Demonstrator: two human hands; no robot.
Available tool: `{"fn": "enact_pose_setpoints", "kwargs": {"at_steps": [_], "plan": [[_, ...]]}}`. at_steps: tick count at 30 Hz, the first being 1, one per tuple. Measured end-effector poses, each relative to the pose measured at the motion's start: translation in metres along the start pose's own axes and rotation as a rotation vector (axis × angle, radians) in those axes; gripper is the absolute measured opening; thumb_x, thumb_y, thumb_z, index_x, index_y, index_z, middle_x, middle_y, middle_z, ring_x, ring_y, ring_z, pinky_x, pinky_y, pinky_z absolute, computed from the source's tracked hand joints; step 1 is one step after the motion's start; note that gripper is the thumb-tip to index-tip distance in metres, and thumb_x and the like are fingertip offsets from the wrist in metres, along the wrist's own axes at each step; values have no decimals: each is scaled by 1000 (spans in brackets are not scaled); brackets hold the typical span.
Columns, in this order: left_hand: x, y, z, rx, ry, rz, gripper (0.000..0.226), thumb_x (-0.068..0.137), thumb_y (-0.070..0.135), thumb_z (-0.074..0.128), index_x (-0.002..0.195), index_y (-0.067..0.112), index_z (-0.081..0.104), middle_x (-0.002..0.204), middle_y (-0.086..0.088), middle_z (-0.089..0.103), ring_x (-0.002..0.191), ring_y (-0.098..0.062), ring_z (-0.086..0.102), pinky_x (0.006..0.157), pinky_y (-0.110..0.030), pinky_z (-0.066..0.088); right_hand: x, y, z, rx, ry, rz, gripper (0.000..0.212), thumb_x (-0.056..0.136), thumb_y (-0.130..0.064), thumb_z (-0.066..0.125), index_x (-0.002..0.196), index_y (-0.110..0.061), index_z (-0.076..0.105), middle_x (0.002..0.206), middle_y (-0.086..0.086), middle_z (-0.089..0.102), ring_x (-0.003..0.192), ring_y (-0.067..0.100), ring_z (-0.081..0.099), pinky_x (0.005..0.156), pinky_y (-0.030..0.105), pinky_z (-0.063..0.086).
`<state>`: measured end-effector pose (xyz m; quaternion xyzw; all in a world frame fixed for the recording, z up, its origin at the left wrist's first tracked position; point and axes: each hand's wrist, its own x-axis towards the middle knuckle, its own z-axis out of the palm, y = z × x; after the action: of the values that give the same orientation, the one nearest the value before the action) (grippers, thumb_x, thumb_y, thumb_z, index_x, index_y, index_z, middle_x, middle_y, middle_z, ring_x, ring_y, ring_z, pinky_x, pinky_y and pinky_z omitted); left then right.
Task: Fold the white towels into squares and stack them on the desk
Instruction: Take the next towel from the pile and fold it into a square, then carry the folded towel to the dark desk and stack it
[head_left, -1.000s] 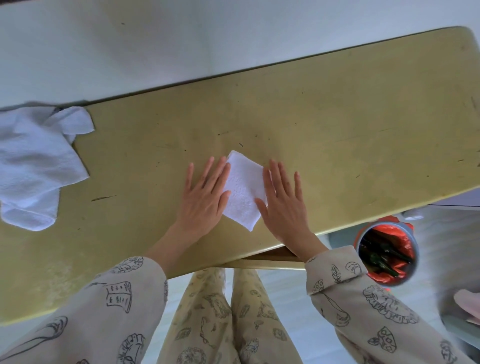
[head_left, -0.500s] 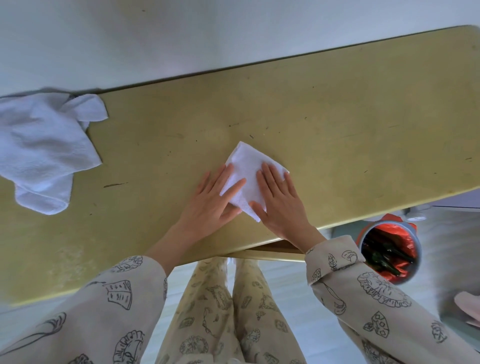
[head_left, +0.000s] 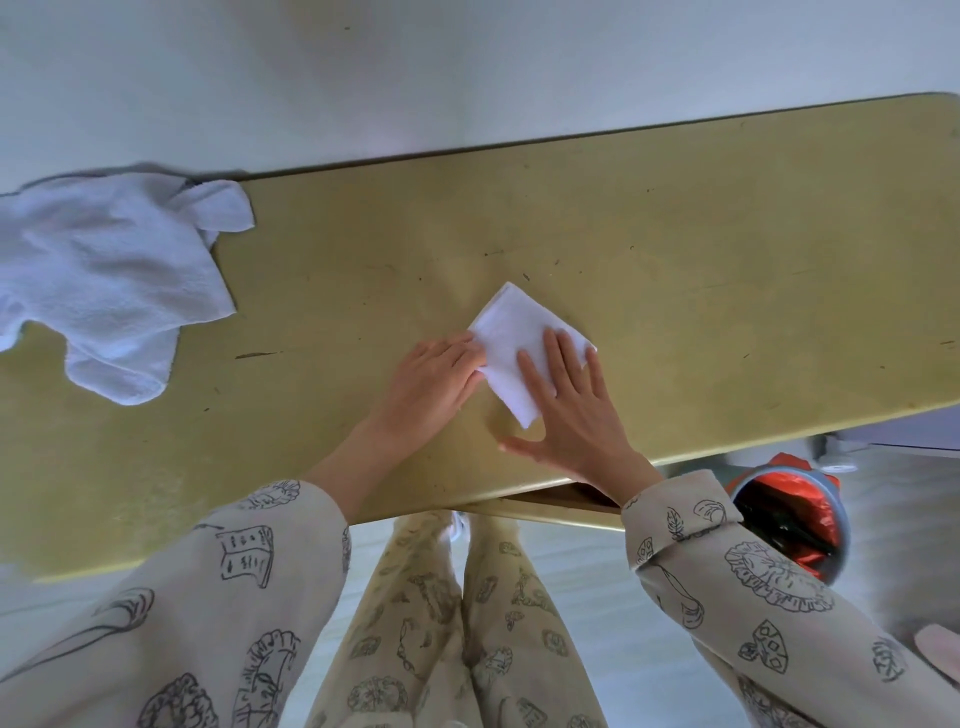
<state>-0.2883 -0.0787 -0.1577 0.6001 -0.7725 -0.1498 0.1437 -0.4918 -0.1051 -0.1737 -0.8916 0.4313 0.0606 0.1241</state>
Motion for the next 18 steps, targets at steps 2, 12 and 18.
{"fn": "enact_pose_setpoints", "kwargs": {"at_steps": [2,12,18], "plan": [[-3,7,-9,-134,-4,-121,26,93,23,43,96,6,63,94,-8,68,85,-28,65,70,-30,44,-1,-1,0,8,23,7,79,80,-58,46,143,-14,29,150,24,24,141,32,12,113,54,14],[-49,30,-71,-709,28,-720,10,91,22,57,100,21,60,85,12,59,74,7,55,64,-6,39,22,-40,-117,739,-442,73,26,98,-21,41,81,-9,57,72,2,51,67,18,46,62,25,34],[-144,73,-137,-1141,424,-916,35,76,43,72,86,9,65,75,4,56,70,-8,50,68,-22,42,38,-117,-196,955,-700,-77,24,95,-31,48,96,-12,63,90,4,65,84,20,61,74,30,46]]}}
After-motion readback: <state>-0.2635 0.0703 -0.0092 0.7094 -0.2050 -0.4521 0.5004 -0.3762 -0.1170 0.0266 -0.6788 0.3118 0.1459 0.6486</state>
